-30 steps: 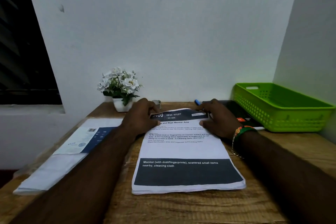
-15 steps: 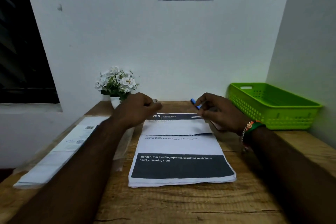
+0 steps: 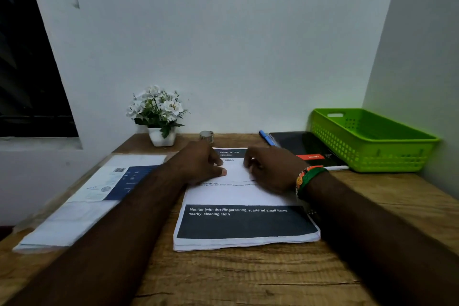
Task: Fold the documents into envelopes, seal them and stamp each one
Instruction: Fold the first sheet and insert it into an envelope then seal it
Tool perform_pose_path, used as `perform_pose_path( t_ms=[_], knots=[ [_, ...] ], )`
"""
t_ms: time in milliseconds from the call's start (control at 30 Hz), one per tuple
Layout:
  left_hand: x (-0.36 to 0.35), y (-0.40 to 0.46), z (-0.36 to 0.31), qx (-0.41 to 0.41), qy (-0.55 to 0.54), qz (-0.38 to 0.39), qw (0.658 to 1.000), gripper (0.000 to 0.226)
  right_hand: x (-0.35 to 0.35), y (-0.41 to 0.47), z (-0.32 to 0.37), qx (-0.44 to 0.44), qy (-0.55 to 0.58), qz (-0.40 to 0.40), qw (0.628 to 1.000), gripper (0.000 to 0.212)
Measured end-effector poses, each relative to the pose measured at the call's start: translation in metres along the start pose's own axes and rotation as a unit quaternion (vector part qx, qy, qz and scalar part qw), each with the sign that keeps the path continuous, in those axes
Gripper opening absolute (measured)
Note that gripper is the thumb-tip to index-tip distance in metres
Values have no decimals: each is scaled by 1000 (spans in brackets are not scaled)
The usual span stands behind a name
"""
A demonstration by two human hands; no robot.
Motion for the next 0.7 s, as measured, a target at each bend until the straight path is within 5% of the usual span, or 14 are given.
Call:
perform_pose_path(
  t_ms=[200,367,700],
  knots=[
    [1,0,-2,11,-3,9,1000,32,17,-6,-39,-102,-76,-12,992,13],
    [3,0,-5,17,11,25,999,31,21,-9,-38,-64,-47,-89,993,10],
    [-16,-8,-34,-72,3,36,997,37,6,-4,-18,-26,-29,-2,999,25]
  ],
)
Point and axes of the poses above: each hand's wrist, its own y-axis towards the middle knuckle, its own x-axis out of the back of the hand, z = x × y, the point moved 2 cm from there along y, towards the middle knuckle, and after that the axes turned 1 degree about -y, right-handed, at the moved point
